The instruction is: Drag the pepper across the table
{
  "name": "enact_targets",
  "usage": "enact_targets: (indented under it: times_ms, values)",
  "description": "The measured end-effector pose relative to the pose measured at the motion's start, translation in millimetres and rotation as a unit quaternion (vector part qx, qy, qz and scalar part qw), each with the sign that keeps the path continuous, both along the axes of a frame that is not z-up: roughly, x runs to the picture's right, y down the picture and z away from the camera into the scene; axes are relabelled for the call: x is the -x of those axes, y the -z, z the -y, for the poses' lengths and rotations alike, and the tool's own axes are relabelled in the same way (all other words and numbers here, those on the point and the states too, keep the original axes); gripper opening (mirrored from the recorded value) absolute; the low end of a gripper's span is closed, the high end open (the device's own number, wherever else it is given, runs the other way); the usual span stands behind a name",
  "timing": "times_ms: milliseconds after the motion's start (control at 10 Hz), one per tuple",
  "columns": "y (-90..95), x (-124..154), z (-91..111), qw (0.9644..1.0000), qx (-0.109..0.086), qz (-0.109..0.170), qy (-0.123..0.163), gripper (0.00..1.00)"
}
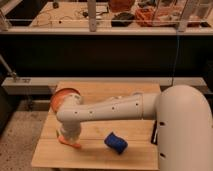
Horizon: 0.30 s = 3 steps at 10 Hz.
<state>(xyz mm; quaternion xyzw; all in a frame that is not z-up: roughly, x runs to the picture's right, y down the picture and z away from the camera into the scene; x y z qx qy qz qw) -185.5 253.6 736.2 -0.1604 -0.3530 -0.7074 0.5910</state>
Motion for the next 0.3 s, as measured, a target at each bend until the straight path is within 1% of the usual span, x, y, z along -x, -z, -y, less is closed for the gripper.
enact_targets:
  times_ms: [100,200,300]
  values:
    - [0.6,2.2,2.0,0.9993,-0.016,0.026,0.02,0.67]
    - [1.6,5.7,3.8,0.9982,-0.027,0.044,0.031,0.76]
    - [1.4,8.3,6.1,0.9973,-0.031,0.054,0.038,0.8]
